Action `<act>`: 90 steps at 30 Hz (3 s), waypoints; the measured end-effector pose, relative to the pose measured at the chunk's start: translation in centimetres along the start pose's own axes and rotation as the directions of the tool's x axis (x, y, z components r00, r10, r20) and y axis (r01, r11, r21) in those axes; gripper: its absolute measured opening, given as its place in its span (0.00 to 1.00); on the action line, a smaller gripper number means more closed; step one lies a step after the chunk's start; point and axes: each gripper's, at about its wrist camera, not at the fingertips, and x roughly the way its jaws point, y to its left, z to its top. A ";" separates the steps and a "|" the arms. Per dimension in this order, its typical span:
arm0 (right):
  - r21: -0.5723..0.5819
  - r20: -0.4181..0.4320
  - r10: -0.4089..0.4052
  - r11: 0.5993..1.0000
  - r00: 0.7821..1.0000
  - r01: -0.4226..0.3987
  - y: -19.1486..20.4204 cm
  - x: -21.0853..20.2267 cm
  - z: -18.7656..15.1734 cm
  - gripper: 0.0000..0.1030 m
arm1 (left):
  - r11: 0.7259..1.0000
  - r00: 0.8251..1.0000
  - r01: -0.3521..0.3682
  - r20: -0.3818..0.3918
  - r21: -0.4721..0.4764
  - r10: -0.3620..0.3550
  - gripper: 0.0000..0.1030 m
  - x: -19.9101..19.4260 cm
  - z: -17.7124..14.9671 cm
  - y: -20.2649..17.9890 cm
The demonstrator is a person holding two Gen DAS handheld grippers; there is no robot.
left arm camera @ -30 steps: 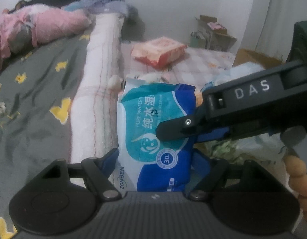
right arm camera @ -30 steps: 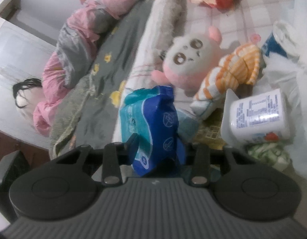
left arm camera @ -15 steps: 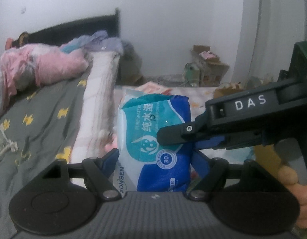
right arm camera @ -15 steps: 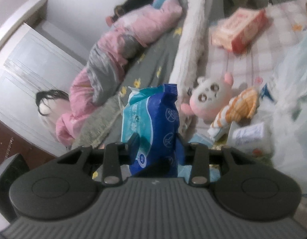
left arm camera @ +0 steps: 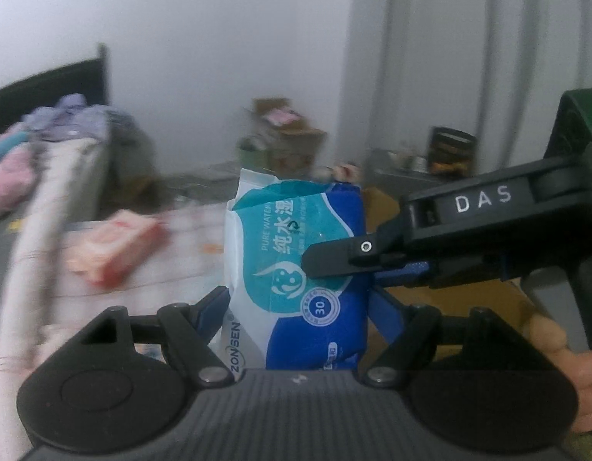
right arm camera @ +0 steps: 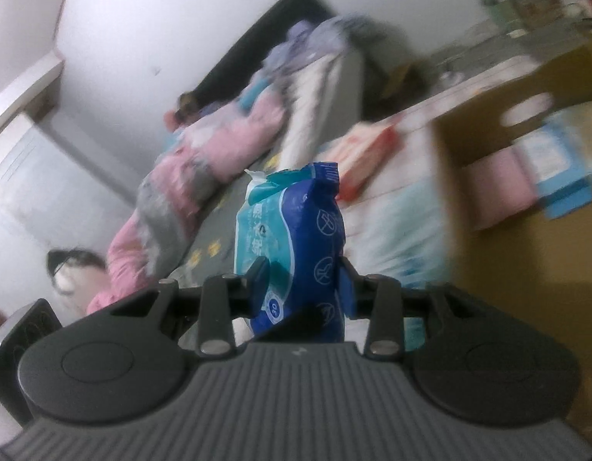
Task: Organize soft objects
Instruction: 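Carry the blue wet-wipes pack with the right tool into the box and release, then move the right tool to the pink plush toy and grasp its body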
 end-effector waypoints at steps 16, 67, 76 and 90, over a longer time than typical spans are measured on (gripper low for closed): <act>0.213 -0.258 -0.122 0.960 0.958 0.180 -20.0 5.6 4.9 0.37 | 0.995 0.985 0.091 -0.148 0.039 -0.084 0.82 7.8 -1.4 -1.3; -0.059 -0.089 -0.358 0.933 0.929 0.354 -8.8 5.6 4.3 0.60 | 0.945 0.981 -0.193 -0.025 -0.264 0.193 0.83 -6.0 -11.8 13.1; -0.097 -0.238 -0.025 0.995 0.971 0.002 2.9 14.6 3.7 0.78 | 0.865 0.939 -0.332 -0.046 -0.376 0.340 0.85 -4.2 -10.5 19.0; -0.091 -0.522 -0.126 0.992 0.844 0.092 6.4 38.7 0.4 0.78 | 0.801 0.916 -0.400 -0.184 -0.445 0.356 0.85 3.0 -10.4 25.6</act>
